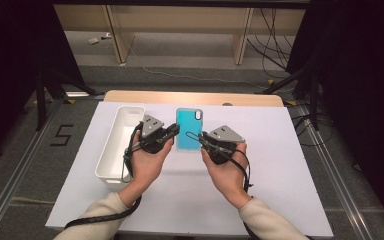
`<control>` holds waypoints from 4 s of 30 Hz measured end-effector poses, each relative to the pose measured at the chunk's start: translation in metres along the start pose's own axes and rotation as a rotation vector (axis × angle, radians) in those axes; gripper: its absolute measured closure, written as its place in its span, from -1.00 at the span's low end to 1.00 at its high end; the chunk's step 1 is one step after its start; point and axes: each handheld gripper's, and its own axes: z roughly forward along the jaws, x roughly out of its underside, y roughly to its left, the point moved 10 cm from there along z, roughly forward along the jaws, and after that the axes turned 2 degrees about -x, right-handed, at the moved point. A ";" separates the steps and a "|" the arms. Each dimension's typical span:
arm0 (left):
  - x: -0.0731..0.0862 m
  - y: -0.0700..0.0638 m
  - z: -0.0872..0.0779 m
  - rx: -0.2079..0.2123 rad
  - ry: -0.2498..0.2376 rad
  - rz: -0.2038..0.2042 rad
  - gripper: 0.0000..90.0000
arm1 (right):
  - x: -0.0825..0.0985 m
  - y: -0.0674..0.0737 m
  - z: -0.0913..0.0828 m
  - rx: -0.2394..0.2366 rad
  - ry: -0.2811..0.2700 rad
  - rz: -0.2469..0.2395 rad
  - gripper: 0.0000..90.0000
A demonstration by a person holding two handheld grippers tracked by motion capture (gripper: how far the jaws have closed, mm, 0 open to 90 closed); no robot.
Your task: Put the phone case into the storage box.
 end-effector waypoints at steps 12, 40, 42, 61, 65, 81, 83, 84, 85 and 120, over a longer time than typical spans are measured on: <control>0.000 0.002 0.001 -0.026 -0.009 0.045 0.94 | 0.002 0.008 0.003 -0.053 0.005 0.032 0.59; -0.006 0.016 -0.004 -0.085 -0.032 0.075 0.96 | -0.009 0.009 -0.004 -0.152 -0.090 -0.025 -0.45; -0.006 0.017 -0.004 -0.089 -0.032 0.073 0.96 | -0.010 0.010 -0.006 -0.165 -0.103 -0.033 -0.47; -0.011 0.027 -0.008 -0.109 -0.040 0.049 0.96 | -0.011 -0.013 -0.026 -0.159 -0.179 -0.033 -0.57; -0.015 0.026 -0.010 -0.112 -0.045 0.047 0.96 | -0.008 -0.019 -0.029 -0.166 -0.184 -0.028 -0.60; -0.020 0.032 -0.015 -0.120 -0.057 0.037 0.96 | -0.004 -0.034 -0.044 -0.150 -0.198 -0.024 -0.61; -0.020 0.034 -0.016 -0.124 -0.058 0.030 0.96 | -0.003 -0.034 -0.045 -0.156 -0.187 -0.023 -0.61; -0.020 0.035 -0.017 -0.124 -0.060 0.031 0.96 | -0.003 -0.035 -0.044 -0.150 -0.195 -0.019 -0.61; -0.020 0.036 -0.017 -0.128 -0.062 0.024 0.96 | -0.003 -0.036 -0.045 -0.144 -0.195 -0.018 -0.61; -0.031 0.072 -0.035 -0.200 -0.091 -0.015 0.96 | 0.007 -0.048 -0.056 -0.119 -0.198 -0.014 -0.61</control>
